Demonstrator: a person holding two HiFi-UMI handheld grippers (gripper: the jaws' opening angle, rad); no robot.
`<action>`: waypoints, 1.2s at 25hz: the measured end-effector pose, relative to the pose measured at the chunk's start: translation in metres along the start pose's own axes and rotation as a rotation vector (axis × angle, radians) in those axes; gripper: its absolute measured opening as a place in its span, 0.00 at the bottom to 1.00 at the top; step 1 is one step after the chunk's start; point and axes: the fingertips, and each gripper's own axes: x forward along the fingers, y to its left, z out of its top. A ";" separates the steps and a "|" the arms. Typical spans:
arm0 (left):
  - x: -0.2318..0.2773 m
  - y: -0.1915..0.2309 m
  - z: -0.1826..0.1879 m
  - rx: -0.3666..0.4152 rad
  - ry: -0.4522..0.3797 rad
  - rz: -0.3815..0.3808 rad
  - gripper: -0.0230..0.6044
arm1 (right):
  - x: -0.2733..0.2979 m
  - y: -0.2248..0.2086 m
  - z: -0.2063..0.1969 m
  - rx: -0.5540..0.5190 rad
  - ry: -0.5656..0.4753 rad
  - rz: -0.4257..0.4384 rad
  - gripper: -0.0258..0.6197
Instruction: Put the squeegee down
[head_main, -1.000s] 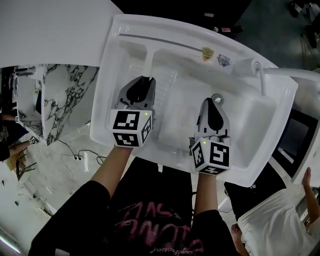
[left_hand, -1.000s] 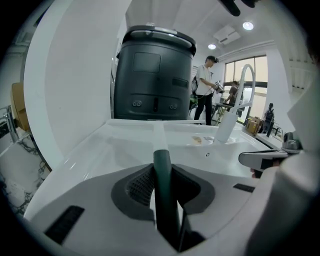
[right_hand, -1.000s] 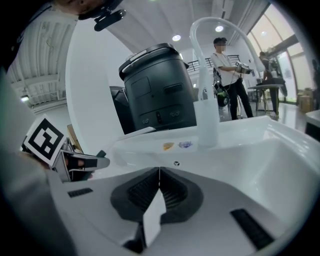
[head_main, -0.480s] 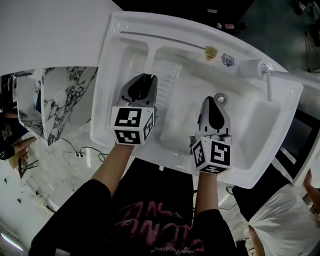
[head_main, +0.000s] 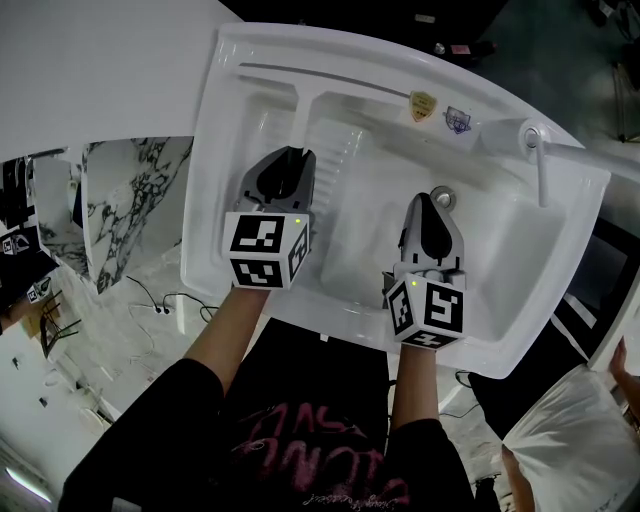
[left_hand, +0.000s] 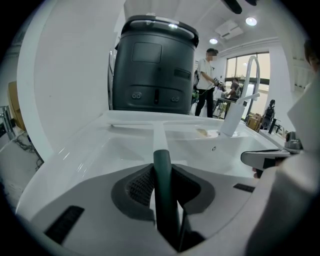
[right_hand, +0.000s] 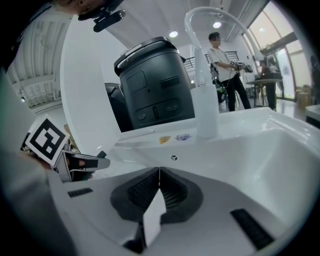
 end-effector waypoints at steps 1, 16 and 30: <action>0.001 0.000 0.000 0.001 0.001 0.000 0.17 | 0.000 0.000 -0.001 0.002 0.001 -0.001 0.07; 0.006 -0.004 -0.005 0.042 0.022 0.014 0.17 | 0.001 -0.002 -0.008 0.013 0.014 -0.001 0.07; 0.009 -0.004 -0.005 0.055 0.023 0.019 0.17 | 0.002 -0.002 -0.013 0.020 0.021 0.003 0.07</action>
